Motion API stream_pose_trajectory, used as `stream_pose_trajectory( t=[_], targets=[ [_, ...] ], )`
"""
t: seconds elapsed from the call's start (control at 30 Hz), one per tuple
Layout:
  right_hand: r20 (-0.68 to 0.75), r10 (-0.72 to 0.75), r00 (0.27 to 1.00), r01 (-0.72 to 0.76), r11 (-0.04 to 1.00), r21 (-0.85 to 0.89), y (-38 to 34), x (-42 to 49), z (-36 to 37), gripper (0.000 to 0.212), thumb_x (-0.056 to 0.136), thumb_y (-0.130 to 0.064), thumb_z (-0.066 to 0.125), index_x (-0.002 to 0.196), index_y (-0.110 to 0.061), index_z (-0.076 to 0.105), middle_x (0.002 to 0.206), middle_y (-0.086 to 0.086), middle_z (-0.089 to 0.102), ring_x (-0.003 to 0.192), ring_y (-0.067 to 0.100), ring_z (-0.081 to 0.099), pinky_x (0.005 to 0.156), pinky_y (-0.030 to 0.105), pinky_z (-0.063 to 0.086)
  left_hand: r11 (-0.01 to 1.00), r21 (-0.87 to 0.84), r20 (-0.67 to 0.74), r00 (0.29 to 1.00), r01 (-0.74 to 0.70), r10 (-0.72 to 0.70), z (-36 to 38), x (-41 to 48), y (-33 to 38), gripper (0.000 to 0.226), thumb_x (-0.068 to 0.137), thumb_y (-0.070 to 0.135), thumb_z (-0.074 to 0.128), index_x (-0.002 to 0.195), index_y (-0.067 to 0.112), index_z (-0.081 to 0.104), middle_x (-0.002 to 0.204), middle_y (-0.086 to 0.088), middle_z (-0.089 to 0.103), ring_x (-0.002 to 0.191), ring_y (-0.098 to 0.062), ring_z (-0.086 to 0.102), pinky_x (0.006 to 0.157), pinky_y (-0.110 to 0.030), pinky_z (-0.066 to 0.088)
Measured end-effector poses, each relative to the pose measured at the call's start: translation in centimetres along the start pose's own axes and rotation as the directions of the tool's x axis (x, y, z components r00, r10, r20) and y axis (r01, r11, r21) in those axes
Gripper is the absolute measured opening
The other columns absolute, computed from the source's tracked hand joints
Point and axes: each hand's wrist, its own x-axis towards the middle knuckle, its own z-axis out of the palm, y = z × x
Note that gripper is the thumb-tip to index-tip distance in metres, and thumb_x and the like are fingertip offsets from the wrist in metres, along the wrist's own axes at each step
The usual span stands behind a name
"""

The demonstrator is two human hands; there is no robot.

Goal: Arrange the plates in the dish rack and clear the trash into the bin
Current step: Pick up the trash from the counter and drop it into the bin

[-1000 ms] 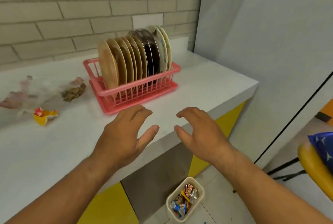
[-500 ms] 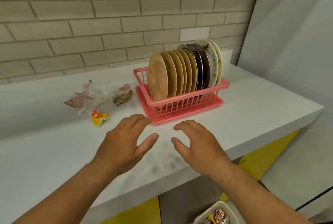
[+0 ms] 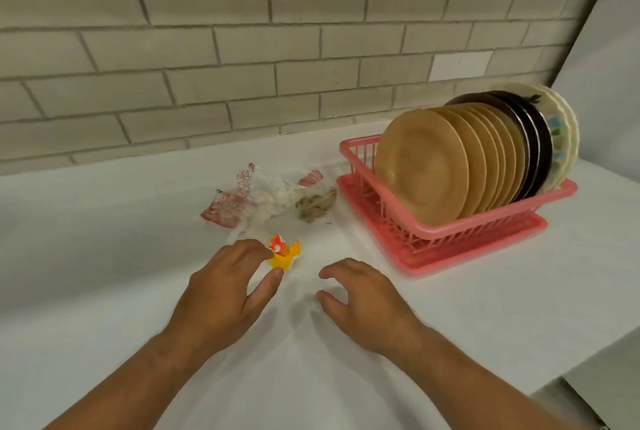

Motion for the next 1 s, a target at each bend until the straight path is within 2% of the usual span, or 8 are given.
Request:
stream_pose_trajectory(
  t=[0.23,0.37,0.5,0.63,0.7,0.83,0.9,1.0],
  targets=[
    [0.055,-0.086,0.995,0.089,0.995,-0.053,-4.3,9.3,3.9,0.056,0.091,-0.041,0.055,0.141,-0.022,0.039,0.141,-0.003,0.041,0.129,0.019,0.033,0.105,0.029,0.034,0.999,0.0,-0.089,0.995,0.034,-0.034,-1.0,1.5,-6.3,0.043,0.09,0.051,0.036,0.108,0.023,0.064,0.11,0.011,0.062,0.099,-0.009,0.056,0.073,-0.022,0.045],
    [0.104,-0.045,0.994,0.061,0.986,-0.157,-3.9,9.4,6.6,0.051,0.092,-0.036,0.05,0.139,-0.018,0.041,0.138,0.001,0.039,0.122,0.025,0.039,0.106,0.035,0.035,1.0,0.009,-0.157,0.988,-0.008,0.009,-0.9,3.0,-7.6,0.037,0.089,0.045,0.041,0.104,0.022,0.065,0.105,0.01,0.063,0.095,-0.009,0.054,0.072,-0.023,0.046],
    [0.022,-0.038,0.999,0.041,0.982,-0.182,-2.5,6.7,7.1,0.035,0.09,-0.031,0.048,0.124,-0.023,0.054,0.116,-0.003,0.049,0.1,0.02,0.049,0.09,0.034,0.044,0.997,0.026,-0.1,0.992,0.075,-0.072,0.0,5.9,-9.3,0.033,0.086,0.039,0.047,0.103,0.018,0.065,0.106,0.003,0.064,0.094,-0.021,0.058,0.072,-0.031,0.05],
    [0.043,0.074,0.996,-0.071,0.995,-0.071,-1.8,5.8,6.0,0.05,0.092,-0.048,0.051,0.136,-0.025,0.045,0.121,-0.006,0.043,0.107,0.016,0.047,0.094,0.028,0.042,0.982,0.088,0.071,0.982,0.168,-0.175,1.4,7.5,-10.0,0.028,0.092,0.036,0.049,0.108,0.018,0.064,0.108,0.001,0.063,0.1,-0.023,0.057,0.077,-0.033,0.048],
    [0.06,0.096,0.994,-0.091,0.993,-0.075,-1.6,5.6,5.8,0.055,0.09,-0.055,0.05,0.137,-0.026,0.044,0.123,-0.007,0.04,0.109,0.014,0.045,0.095,0.026,0.041,0.987,0.102,0.139,0.981,0.122,-0.135,2.4,7.1,-9.4,0.034,0.092,0.044,0.048,0.111,0.021,0.064,0.11,0.005,0.063,0.1,-0.017,0.056,0.078,-0.029,0.046],
    [0.064,0.12,0.991,-0.118,0.992,-0.042,-1.2,5.4,6.2,0.077,0.077,-0.077,0.046,0.133,-0.025,0.045,0.124,-0.008,0.038,0.11,0.015,0.046,0.096,0.028,0.042,0.996,-0.091,0.195,0.981,-0.002,0.02,4.2,6.2,-8.1,0.054,0.086,0.063,0.036,0.118,0.027,0.06,0.116,0.013,0.059,0.108,-0.009,0.051,0.085,-0.025,0.044],
    [0.052,0.149,0.988,-0.148,0.989,-0.008,-0.9,5.3,6.3,0.086,0.069,-0.084,0.042,0.13,-0.023,0.045,0.129,-0.008,0.038,0.112,0.014,0.045,0.097,0.029,0.041,0.979,-0.177,0.277,0.949,-0.104,0.151,5.2,5.9,-7.6,0.057,0.083,0.065,0.038,0.125,0.03,0.055,0.122,0.015,0.055,0.113,-0.006,0.047,0.092,-0.024,0.041],
    [0.053,0.151,0.987,-0.145,0.984,-0.105,-0.5,4.9,5.9,0.079,0.068,-0.083,0.042,0.122,-0.026,0.048,0.117,-0.009,0.049,0.106,0.014,0.045,0.093,0.03,0.037,0.967,-0.126,0.361,0.897,-0.223,0.254,6.5,5.5,-7.3,0.048,0.086,0.056,0.042,0.126,0.031,0.053,0.118,0.013,0.056,0.108,-0.011,0.049,0.091,-0.029,0.043]
  ],
)
